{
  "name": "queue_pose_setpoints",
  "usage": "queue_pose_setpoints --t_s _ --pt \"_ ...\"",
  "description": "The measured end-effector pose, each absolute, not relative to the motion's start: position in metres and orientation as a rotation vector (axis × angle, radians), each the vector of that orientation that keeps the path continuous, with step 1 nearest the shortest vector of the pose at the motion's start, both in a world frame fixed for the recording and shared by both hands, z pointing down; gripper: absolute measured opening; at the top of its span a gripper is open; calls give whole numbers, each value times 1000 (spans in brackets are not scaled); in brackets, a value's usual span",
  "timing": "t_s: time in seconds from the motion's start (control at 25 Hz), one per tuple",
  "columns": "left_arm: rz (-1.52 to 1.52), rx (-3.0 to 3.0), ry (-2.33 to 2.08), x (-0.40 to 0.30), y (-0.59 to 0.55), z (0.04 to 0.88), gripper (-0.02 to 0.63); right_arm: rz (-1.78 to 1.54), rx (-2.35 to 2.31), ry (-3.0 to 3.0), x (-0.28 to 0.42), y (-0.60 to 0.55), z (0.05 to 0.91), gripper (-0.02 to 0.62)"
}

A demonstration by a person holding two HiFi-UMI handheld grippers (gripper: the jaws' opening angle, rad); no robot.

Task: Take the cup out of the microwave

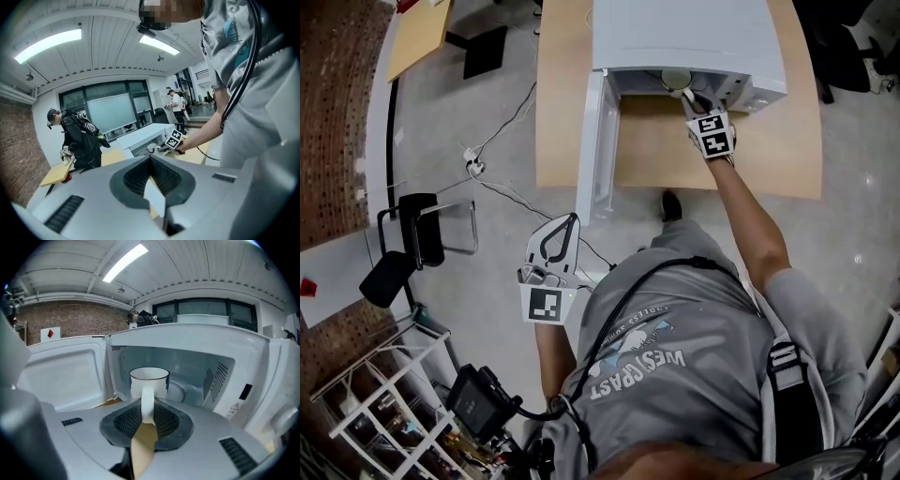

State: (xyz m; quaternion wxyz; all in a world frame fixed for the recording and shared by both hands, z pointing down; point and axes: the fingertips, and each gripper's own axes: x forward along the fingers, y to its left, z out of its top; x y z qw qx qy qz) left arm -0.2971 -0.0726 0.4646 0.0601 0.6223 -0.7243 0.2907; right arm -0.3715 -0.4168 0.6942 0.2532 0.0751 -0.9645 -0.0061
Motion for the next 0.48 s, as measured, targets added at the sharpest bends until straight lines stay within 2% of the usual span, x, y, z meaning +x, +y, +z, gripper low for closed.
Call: queue_pose_setpoints --t_s 0.48 --pt "821 1931 -2271 -253 -33 453 43 -52 198 -2680 -301 -369 639 67"
